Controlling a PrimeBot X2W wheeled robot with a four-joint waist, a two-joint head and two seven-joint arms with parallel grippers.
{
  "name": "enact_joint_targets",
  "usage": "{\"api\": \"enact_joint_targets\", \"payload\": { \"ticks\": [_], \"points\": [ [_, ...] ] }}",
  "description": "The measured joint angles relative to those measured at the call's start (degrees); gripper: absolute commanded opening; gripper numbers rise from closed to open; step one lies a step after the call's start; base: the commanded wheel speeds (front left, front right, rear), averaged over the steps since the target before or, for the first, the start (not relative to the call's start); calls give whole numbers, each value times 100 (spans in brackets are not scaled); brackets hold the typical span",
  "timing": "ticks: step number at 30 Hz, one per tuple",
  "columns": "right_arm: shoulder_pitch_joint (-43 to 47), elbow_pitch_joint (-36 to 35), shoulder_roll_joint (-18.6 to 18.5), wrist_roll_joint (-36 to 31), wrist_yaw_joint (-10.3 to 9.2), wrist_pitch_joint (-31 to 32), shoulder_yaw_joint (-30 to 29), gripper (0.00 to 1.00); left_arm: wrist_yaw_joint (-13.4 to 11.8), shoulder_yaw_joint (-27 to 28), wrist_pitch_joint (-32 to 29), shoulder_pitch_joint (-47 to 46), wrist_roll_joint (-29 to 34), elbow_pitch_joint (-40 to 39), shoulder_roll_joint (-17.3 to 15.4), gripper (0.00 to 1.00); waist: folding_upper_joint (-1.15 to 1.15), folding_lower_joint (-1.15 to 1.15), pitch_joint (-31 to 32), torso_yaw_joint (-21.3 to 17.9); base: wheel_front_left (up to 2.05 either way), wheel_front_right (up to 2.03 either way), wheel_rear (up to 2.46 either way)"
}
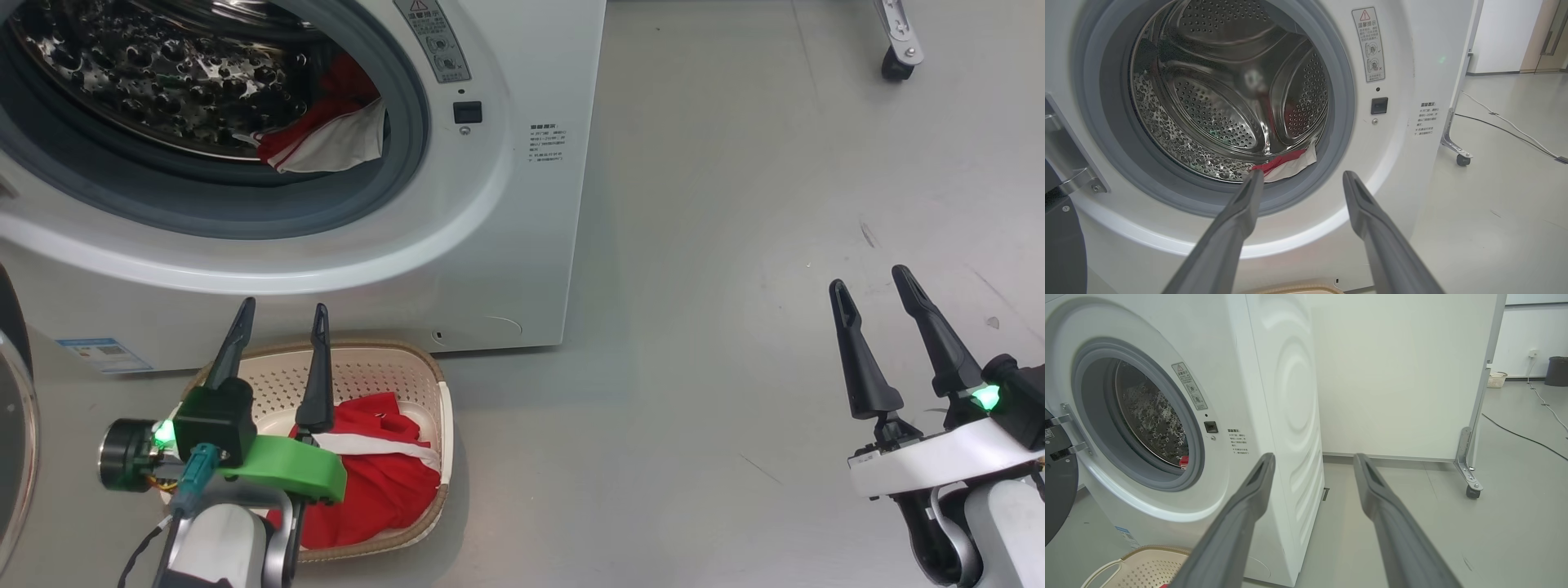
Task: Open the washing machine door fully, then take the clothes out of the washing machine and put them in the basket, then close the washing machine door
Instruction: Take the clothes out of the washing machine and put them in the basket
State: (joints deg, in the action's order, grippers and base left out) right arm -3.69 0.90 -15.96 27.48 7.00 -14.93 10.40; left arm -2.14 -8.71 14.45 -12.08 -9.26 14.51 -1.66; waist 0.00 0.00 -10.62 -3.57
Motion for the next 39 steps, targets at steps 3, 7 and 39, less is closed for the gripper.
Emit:
{"api": "enact_joint_targets", "payload": {
  "ticks": [3, 7, 39],
  "points": [
    [26, -12, 23, -1, 0, 0, -1, 100, -20, -70, 0, 48, 0, -89, -1, 100, 0, 0, -2, -4, 0, 0, 0],
    [60, -31, 59, -16, 0, 0, -1, 100, -68, -151, 0, 158, -1, -245, -8, 100, 0, 0, -13, -19, 0, 0, 0],
    [146, -45, 47, -82, 0, 0, -1, 100, -322, -357, 0, 542, -33, -713, -27, 100, 0, 0, -8, -36, 0, 0, 0]
  ]
}}
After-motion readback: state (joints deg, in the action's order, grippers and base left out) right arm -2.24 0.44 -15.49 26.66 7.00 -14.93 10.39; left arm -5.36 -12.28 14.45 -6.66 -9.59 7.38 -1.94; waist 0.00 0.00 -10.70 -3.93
